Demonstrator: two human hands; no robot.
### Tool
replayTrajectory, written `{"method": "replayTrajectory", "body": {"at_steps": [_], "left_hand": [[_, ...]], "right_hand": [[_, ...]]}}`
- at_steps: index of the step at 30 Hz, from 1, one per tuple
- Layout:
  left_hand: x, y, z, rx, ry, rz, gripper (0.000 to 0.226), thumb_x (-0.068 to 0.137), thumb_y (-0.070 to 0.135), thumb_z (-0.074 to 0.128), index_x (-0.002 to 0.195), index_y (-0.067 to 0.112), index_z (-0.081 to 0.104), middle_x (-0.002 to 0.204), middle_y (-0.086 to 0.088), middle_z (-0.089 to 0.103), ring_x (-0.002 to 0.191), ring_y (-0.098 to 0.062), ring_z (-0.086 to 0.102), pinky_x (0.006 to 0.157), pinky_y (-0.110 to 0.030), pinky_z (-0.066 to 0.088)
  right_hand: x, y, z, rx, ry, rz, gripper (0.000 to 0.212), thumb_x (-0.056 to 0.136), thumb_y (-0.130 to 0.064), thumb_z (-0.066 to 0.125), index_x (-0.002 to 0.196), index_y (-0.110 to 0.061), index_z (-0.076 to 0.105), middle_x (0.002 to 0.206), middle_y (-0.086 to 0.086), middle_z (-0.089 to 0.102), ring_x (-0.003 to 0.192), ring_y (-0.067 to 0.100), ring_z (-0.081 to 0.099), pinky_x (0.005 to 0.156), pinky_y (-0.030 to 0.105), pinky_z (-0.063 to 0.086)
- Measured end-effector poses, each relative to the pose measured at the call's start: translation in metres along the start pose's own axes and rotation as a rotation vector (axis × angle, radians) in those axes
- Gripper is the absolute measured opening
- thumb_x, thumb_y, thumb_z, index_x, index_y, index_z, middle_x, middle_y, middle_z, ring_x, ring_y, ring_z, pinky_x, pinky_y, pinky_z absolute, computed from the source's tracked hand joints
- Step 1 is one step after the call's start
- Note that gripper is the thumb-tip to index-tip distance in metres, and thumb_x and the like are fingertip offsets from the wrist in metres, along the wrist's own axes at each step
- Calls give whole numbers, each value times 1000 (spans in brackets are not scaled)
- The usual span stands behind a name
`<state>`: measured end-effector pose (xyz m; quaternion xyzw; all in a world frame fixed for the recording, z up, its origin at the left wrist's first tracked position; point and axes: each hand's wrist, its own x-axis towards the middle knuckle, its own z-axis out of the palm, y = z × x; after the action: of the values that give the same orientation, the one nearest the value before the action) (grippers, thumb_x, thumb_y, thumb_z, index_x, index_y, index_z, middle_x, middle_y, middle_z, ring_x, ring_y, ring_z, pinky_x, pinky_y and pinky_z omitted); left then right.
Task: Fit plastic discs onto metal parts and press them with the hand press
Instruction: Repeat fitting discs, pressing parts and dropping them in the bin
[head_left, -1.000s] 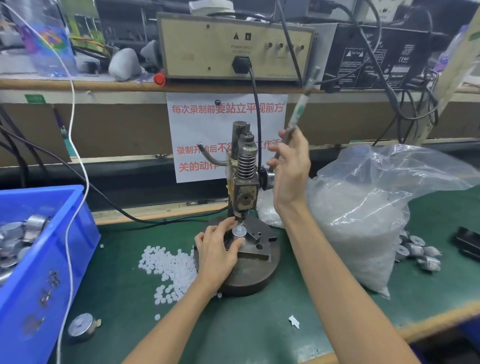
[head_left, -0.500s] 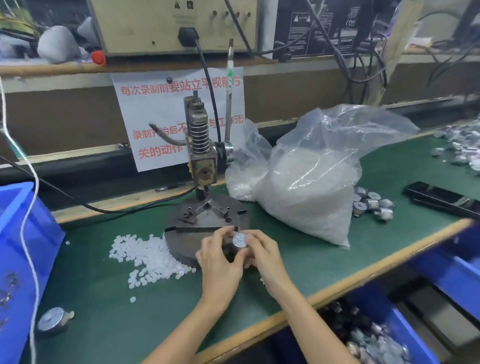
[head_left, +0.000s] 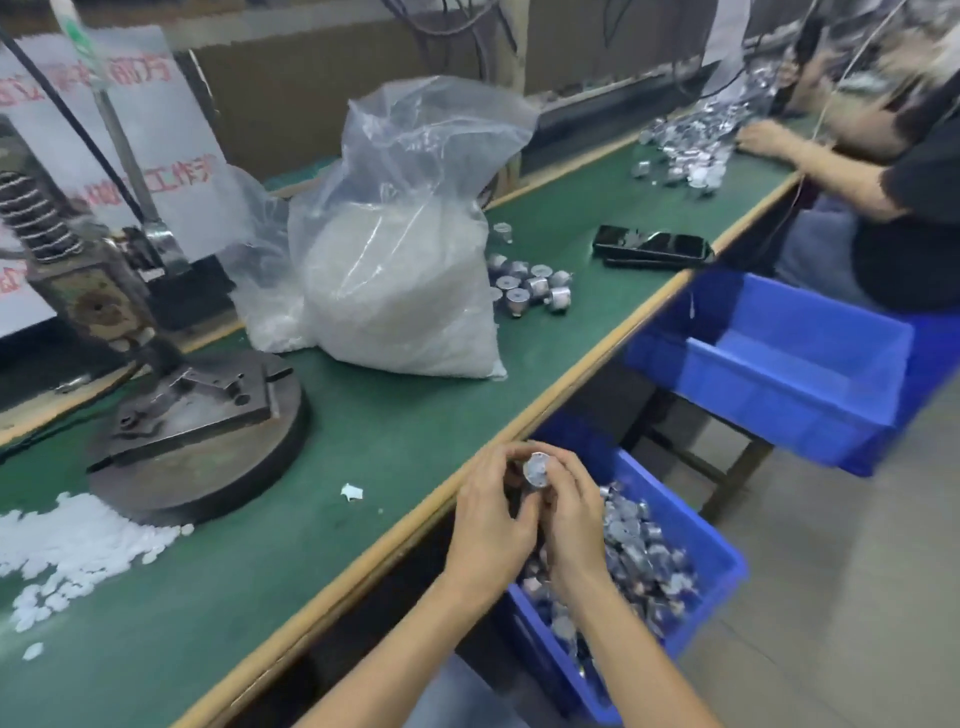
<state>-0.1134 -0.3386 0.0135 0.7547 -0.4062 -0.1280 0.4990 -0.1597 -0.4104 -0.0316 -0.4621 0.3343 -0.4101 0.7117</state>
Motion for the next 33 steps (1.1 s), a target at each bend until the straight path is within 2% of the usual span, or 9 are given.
{"method": "replayTrajectory", "body": {"at_steps": [3, 6, 8, 14, 17, 21, 24, 29, 33], "left_hand": [[-2, -4, 24, 21, -118, -64, 31, 80, -2, 62, 105, 15, 60, 93, 7, 64, 80, -2, 56, 71, -5, 38], [2, -7, 31, 25, -87, -91, 22, 81, -1, 63, 96, 15, 63, 79, 7, 60, 67, -3, 53, 64, -6, 38], [5, -7, 30, 20, -74, -97, 19, 81, 2, 64, 85, 20, 61, 70, 8, 57, 61, -3, 50, 61, -7, 38], [7, -7, 20, 43, -62, -89, 22, 81, 7, 65, 71, 22, 52, 62, 9, 53, 55, -3, 44, 57, -10, 37], [8, -5, 11, 35, -43, -72, 23, 81, 7, 65, 70, 21, 51, 60, 10, 51, 53, -3, 43, 55, -11, 37], [13, -1, -11, 9, 21, -54, 25, 80, 6, 64, 69, 24, 52, 56, 15, 50, 51, -1, 43, 55, -9, 37], [18, -2, -36, 19, 96, -60, 25, 78, 2, 63, 69, 24, 54, 57, 14, 49, 51, -2, 43, 55, -8, 36], [14, -3, -92, 76, 189, -40, 18, 82, 8, 63, 73, 22, 56, 61, 10, 50, 54, -3, 43, 55, -10, 34], [-3, -9, -153, 156, 309, -35, 23, 81, 4, 63, 73, 24, 55, 61, 10, 52, 54, -3, 46, 55, -10, 35]], "right_hand": [[10, 28, -46, -117, 192, 141, 25, 95, -3, 44, 89, -10, 67, 89, 10, 67, 72, 15, 60, 58, 24, 48], [27, 60, -91, -424, 318, 223, 18, 98, -13, 44, 99, -11, 62, 97, 7, 63, 82, 17, 56, 72, 28, 47], [40, 75, -114, -668, 308, 263, 19, 96, -13, 47, 109, -11, 61, 104, 11, 63, 90, 24, 58, 83, 35, 47], [53, 94, -135, -1021, 124, 216, 35, 92, -3, 48, 124, -11, 59, 123, 20, 48, 89, 27, 57, 86, 33, 49], [49, 86, -127, -961, 197, 230, 37, 89, 1, 46, 122, -11, 59, 127, 14, 40, 85, 30, 61, 77, 37, 53], [47, 51, -101, -846, 286, 50, 29, 90, 0, 45, 110, -12, 62, 121, 9, 50, 101, 24, 55, 89, 36, 43], [51, 11, -59, -710, 264, -145, 23, 92, -2, 46, 99, -19, 61, 105, 4, 59, 80, 15, 55, 76, 31, 43], [42, -37, 37, -515, -44, -358, 21, 91, 1, 51, 89, -16, 64, 69, -2, 58, 56, 10, 46, 57, 23, 37], [4, -39, 118, -441, -406, -388, 28, 90, 2, 53, 84, -23, 62, 72, -2, 62, 63, 19, 54, 59, 18, 40]]}}
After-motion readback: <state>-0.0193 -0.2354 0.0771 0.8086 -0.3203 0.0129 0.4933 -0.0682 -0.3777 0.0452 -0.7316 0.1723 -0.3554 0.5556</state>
